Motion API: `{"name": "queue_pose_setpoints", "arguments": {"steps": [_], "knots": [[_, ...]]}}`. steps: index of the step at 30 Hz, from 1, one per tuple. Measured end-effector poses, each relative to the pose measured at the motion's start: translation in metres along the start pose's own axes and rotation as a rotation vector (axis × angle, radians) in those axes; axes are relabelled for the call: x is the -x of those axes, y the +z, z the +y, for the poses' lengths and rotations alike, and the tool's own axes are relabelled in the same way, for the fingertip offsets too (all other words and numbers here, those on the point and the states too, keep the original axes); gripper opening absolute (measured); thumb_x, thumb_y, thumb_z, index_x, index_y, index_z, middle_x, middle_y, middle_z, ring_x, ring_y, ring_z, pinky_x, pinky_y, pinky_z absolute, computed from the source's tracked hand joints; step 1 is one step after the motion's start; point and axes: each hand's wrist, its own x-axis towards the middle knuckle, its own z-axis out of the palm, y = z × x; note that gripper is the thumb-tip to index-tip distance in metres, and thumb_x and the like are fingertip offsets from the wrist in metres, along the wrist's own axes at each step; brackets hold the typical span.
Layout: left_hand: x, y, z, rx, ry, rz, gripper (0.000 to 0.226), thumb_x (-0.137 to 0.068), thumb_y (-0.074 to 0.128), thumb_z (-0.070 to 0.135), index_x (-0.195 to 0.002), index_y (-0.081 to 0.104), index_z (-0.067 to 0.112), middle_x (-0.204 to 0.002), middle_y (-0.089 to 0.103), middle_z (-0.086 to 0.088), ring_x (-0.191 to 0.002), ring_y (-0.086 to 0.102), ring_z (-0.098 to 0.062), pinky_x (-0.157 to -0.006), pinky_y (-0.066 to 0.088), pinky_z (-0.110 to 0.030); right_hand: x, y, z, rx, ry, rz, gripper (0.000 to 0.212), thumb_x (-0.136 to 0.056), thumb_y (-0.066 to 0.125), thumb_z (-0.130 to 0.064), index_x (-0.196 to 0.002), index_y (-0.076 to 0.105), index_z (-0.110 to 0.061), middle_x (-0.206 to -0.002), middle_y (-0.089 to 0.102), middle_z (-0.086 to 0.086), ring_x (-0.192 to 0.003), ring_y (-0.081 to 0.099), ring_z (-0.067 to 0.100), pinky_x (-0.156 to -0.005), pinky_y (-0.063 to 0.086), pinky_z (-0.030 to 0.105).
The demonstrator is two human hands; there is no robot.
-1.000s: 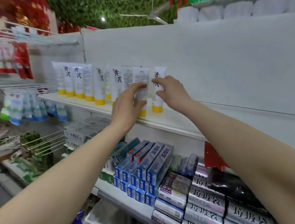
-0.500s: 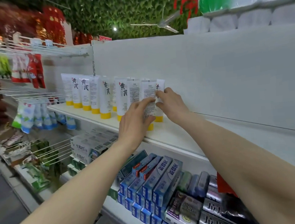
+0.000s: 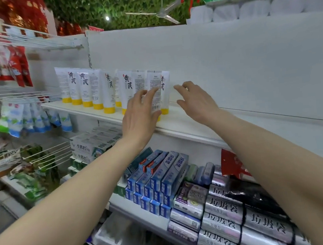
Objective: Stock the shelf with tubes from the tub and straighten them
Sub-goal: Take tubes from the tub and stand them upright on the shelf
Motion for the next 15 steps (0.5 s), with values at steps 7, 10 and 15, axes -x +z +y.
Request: {"name": "queue_pose_setpoints", "arguments": {"steps": [7,10,15], "knots": [[0.048,-0.025,0.024,-0.043,0.108,-0.027,0.06,-0.092,0.06,0.031,-0.145,0.034,0.018,-0.143,0.042,-0.009,-0.129,0.04,-0.029,-0.103,0.036,-0.039,0.093,-0.033,-0.016,0.184,-0.017,0.039,0.047,-0.1,0.042,-0.031,-0.143,0.039,-0.013,-0.139,0.043,0.013,-0.12,0.043,0.033,-0.091,0.041,0.043],[0.075,-0.034,0.038,-0.02,0.142,-0.077,0.059,-0.093,0.058,0.033,-0.145,0.035,0.016,-0.144,0.041,-0.01,-0.131,0.038,-0.03,-0.105,0.034,-0.04,0.138,-0.049,-0.024,0.236,0.016,0.057,0.046,-0.099,0.044,-0.031,-0.14,0.044,-0.01,-0.135,0.047,0.015,-0.117,0.045,0.035,-0.09,0.041,0.042],[0.134,-0.041,0.074,0.079,0.194,-0.183,0.058,-0.093,0.059,0.031,-0.144,0.037,0.013,-0.143,0.042,-0.011,-0.129,0.039,-0.03,-0.104,0.034,-0.04,0.236,-0.074,-0.031,0.353,0.064,-0.022,0.045,-0.096,0.047,-0.032,-0.133,0.048,-0.006,-0.125,0.054,0.017,-0.109,0.05,0.037,-0.085,0.044,0.045]]}}
